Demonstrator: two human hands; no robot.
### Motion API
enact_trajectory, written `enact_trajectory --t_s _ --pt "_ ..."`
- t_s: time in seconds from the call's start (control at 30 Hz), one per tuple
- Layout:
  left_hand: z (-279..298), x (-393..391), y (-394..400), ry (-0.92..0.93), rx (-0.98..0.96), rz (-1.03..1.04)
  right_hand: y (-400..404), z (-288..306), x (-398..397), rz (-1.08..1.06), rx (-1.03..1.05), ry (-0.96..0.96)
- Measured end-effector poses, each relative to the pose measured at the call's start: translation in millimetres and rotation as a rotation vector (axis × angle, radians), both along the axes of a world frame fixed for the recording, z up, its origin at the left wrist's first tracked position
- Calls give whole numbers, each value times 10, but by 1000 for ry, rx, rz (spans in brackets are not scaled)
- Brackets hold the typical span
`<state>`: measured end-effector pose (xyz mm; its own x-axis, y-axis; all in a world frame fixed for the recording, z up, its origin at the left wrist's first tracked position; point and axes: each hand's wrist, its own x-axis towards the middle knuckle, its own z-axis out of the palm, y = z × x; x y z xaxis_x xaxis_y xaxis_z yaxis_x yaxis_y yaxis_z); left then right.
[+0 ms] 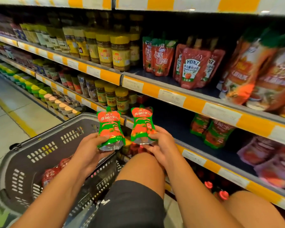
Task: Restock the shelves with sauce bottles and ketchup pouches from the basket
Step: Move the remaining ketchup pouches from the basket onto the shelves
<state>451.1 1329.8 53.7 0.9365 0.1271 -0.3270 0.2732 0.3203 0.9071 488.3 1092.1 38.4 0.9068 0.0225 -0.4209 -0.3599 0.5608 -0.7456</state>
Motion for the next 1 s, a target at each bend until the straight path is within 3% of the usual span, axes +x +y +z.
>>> enact_trajectory --t_s 0.3,0.57,0.7,1.0 --pt "286 144 -1000 38 -135 -232 -1272 26 -504 -142 -21 -23" --pt "95 403 -1703 38 -36 -415 -1544 -65 -622 -312 -98 57" --pt "-33 512 -1807 16 48 -470 -1687 -120 -638 -335 -48 16" --pt "-159 785 -2126 -61 201 -583 -1880 -139 -670 -317 -297 -144"
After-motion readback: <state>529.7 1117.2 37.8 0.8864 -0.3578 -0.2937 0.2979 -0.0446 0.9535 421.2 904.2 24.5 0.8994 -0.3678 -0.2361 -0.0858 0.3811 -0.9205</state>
